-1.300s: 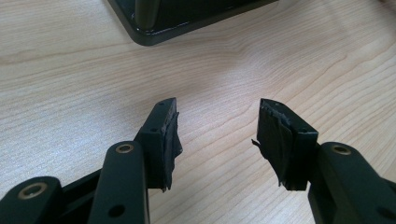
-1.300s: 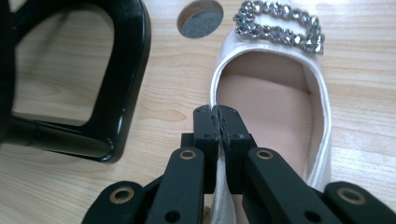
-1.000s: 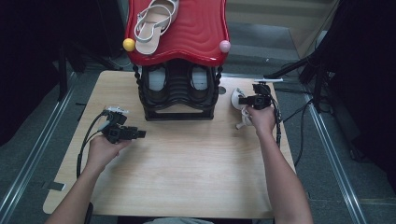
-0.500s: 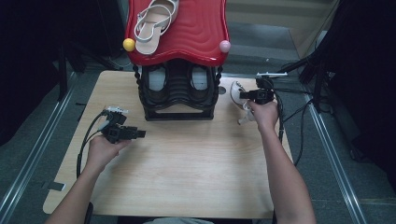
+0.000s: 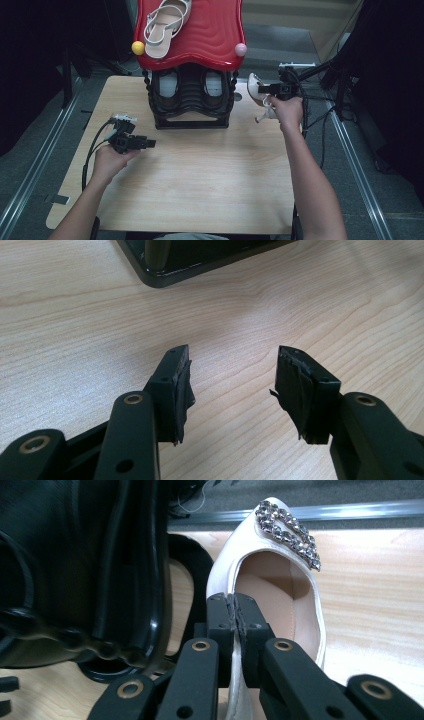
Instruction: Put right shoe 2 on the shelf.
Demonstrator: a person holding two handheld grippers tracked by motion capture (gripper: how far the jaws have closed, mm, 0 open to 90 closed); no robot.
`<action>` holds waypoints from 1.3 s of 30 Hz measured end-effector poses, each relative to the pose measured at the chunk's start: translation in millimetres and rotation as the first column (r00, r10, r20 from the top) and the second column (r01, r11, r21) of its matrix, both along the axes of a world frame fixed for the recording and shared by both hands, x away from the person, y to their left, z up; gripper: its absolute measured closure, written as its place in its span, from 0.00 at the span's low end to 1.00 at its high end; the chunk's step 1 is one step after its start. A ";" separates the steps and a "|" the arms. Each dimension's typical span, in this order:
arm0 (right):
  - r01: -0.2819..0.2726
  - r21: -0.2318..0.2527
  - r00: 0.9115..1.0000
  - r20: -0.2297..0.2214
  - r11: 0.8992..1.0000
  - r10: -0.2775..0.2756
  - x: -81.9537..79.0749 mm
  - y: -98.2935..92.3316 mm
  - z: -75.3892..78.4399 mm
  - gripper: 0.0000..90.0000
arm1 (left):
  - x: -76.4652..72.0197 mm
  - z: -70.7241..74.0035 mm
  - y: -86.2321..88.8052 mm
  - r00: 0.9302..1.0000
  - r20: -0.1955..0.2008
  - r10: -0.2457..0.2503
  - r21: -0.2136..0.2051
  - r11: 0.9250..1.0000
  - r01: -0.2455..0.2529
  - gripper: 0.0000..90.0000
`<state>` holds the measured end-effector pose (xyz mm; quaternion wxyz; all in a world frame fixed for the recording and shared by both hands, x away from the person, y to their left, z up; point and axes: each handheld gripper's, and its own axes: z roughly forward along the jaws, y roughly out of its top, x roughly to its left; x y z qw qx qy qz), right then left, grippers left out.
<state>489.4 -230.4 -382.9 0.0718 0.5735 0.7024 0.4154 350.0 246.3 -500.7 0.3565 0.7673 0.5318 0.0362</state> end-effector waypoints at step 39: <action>-0.036 -0.036 0.957 0.286 0.999 0.044 -9.9 47.5 226.5 0.99 | -0.3 -1.1 -4.0 1.000 -0.007 -0.013 0.003 1.000 0.013 0.54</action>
